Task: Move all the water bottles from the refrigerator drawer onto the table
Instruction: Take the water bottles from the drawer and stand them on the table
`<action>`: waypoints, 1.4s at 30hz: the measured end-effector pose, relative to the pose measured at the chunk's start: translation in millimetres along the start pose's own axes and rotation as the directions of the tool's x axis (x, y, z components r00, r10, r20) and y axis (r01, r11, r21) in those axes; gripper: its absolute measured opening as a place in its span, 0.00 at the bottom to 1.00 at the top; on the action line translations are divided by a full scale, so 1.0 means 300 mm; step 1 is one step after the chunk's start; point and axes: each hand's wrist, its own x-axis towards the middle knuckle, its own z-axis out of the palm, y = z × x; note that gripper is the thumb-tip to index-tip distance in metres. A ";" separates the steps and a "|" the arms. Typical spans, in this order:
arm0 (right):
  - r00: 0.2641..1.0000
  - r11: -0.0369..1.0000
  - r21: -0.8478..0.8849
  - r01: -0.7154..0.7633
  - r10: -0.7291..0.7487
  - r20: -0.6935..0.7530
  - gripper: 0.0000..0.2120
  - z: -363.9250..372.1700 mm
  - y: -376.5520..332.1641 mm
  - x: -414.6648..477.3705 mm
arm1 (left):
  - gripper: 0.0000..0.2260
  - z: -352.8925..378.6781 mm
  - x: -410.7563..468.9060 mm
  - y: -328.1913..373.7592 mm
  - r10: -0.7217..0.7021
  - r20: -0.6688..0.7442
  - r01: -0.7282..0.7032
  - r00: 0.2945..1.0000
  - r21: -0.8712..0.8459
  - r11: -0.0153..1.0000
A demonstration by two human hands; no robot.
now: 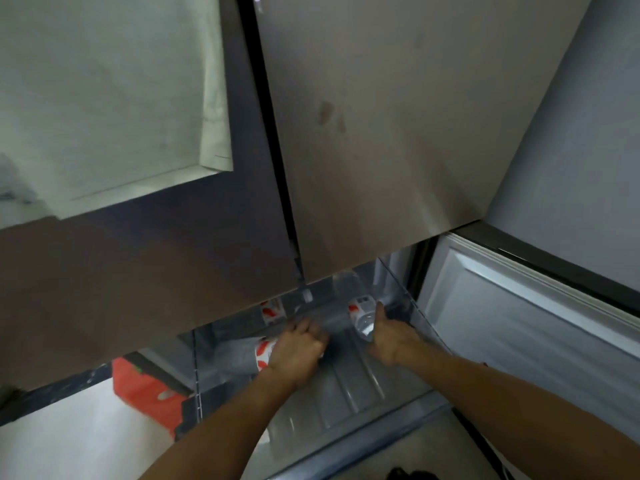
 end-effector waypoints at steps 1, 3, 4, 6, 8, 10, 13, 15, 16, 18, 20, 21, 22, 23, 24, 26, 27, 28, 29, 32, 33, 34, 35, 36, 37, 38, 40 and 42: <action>1.000 1.000 -0.023 0.005 -0.005 -0.005 0.38 -0.010 0.001 -0.032 | 0.12 -0.031 -0.029 -0.001 0.025 0.016 -0.026 1.000 0.022 0.999; 0.998 0.997 -0.068 0.038 -0.041 -0.046 0.37 -0.035 -0.003 -0.095 | 0.09 -0.058 -0.081 -0.011 0.051 0.011 -0.051 0.999 0.028 0.998; 0.995 0.996 -0.071 0.058 -0.064 -0.074 0.34 -0.053 -0.009 -0.127 | 0.09 -0.082 -0.109 -0.014 0.041 0.020 -0.041 0.999 -0.010 0.999; 0.985 0.991 -0.091 0.101 -0.112 -0.128 0.28 -0.098 -0.019 -0.191 | 0.11 -0.111 -0.163 -0.024 -0.002 -0.006 0.002 1.000 -0.011 1.000; 0.968 0.975 -0.166 0.145 -0.175 -0.182 0.25 -0.136 -0.026 -0.247 | 0.12 -0.145 -0.220 -0.041 -0.032 -0.019 0.032 0.999 -0.015 0.999; 0.939 0.957 -0.235 0.172 -0.232 -0.255 0.21 -0.165 -0.024 -0.280 | 0.13 -0.162 -0.271 -0.065 -0.071 -0.047 0.069 0.996 -0.051 0.996; 0.915 0.960 -0.226 0.165 -0.235 -0.329 0.20 -0.205 -0.011 -0.300 | 0.13 -0.186 -0.342 -0.108 -0.150 -0.138 0.133 0.979 -0.125 0.983; 0.895 0.969 -0.184 0.168 -0.228 -0.384 0.19 -0.235 0.001 -0.314 | 0.12 -0.201 -0.387 -0.129 -0.229 -0.171 0.195 0.958 -0.192 0.962; 0.883 0.970 -0.172 0.173 -0.230 -0.409 0.19 -0.251 0.005 -0.326 | 0.12 -0.206 -0.407 -0.136 -0.268 -0.189 0.226 0.945 -0.219 0.949; 0.856 0.965 -0.182 0.190 -0.253 -0.451 0.20 -0.272 0.007 -0.353 | 0.12 -0.218 -0.444 -0.141 -0.341 -0.206 0.287 0.917 -0.252 0.924; 0.819 0.953 -0.190 0.236 -0.300 -0.489 0.19 -0.284 -0.003 -0.387 | 0.11 -0.239 -0.481 -0.127 -0.420 -0.204 0.350 0.884 -0.306 0.885; 0.797 0.940 -0.199 0.276 -0.340 -0.500 0.19 -0.289 -0.012 -0.404 | 0.10 -0.250 -0.495 -0.118 -0.457 -0.204 0.379 0.866 -0.329 0.865; 0.770 0.921 -0.220 0.322 -0.390 -0.506 0.18 -0.294 -0.022 -0.423 | 0.10 -0.267 -0.511 -0.104 -0.489 -0.213 0.405 0.846 -0.339 0.849; 0.736 0.896 -0.246 0.370 -0.444 -0.511 0.18 -0.300 -0.030 -0.443 | 0.10 -0.286 -0.527 -0.089 -0.518 -0.224 0.431 0.826 -0.342 0.835; 0.700 0.868 -0.270 0.416 -0.496 -0.514 0.19 -0.306 -0.036 -0.460 | 0.09 -0.306 -0.545 -0.071 -0.547 -0.231 0.453 0.804 -0.357 0.817; 0.613 0.811 -0.301 0.502 -0.579 -0.538 0.26 -0.322 -0.042 -0.497 | 0.09 -0.342 -0.588 -0.029 -0.604 -0.248 0.494 0.757 -0.388 0.778; 0.560 0.780 -0.308 0.545 -0.612 -0.559 0.29 -0.331 -0.049 -0.513 | 0.09 -0.361 -0.612 -0.007 -0.637 -0.270 0.527 0.722 -0.382 0.759; 0.522 0.754 -0.307 0.580 -0.634 -0.570 0.30 -0.341 -0.057 -0.528 | 0.08 -0.385 -0.640 0.018 -0.672 -0.298 0.562 0.678 -0.379 0.735; 0.486 0.728 -0.299 0.618 -0.651 -0.583 0.28 -0.352 -0.067 -0.547 | 0.08 -0.407 -0.670 0.042 -0.703 -0.324 0.589 0.633 -0.388 0.709; 0.321 0.617 -0.313 0.722 -0.699 -0.639 0.21 -0.380 -0.112 -0.620 | 0.10 -0.459 -0.777 0.108 -0.790 -0.372 0.661 0.488 -0.433 0.612; 0.271 0.581 -0.326 0.745 -0.711 -0.649 0.19 -0.387 -0.131 -0.650 | 0.10 -0.466 -0.821 0.129 -0.814 -0.386 0.678 0.434 -0.455 0.577; 0.227 0.542 -0.332 0.772 -0.722 -0.654 0.19 -0.389 -0.155 -0.684 | 0.10 -0.472 -0.872 0.154 -0.838 -0.394 0.690 0.378 -0.483 0.539; 0.190 0.500 -0.331 0.800 -0.735 -0.651 0.19 -0.388 -0.180 -0.724 | 0.10 -0.475 -0.926 0.180 -0.859 -0.397 0.702 0.324 -0.507 0.500; 0.151 0.456 -0.333 0.825 -0.746 -0.649 0.19 -0.378 -0.208 -0.759 | 0.10 -0.477 -0.983 0.209 -0.874 -0.403 0.713 0.271 -0.526 0.464; 0.114 0.411 -0.336 0.848 -0.759 -0.641 0.19 -0.362 -0.238 -0.794 | 0.10 -0.478 -1.044 0.236 -0.886 -0.407 0.722 0.223 -0.542 0.431; 0.079 0.362 -0.337 0.869 -0.775 -0.627 0.19 -0.340 -0.268 -0.832 | 0.11 -0.480 -1.107 0.261 -0.897 -0.404 0.727 0.178 -0.560 0.397; 0.012 0.273 -0.347 0.897 -0.801 -0.598 0.20 -0.283 -0.331 -0.922 | 0.10 -0.475 -1.243 0.308 -0.909 -0.405 0.749 0.094 -0.573 0.333; -0.030 0.198 -0.353 0.915 -0.837 -0.547 0.20 -0.209 -0.383 -1.017 | 0.09 -0.457 -1.379 0.360 -0.913 -0.406 0.788 0.048 -0.546 0.284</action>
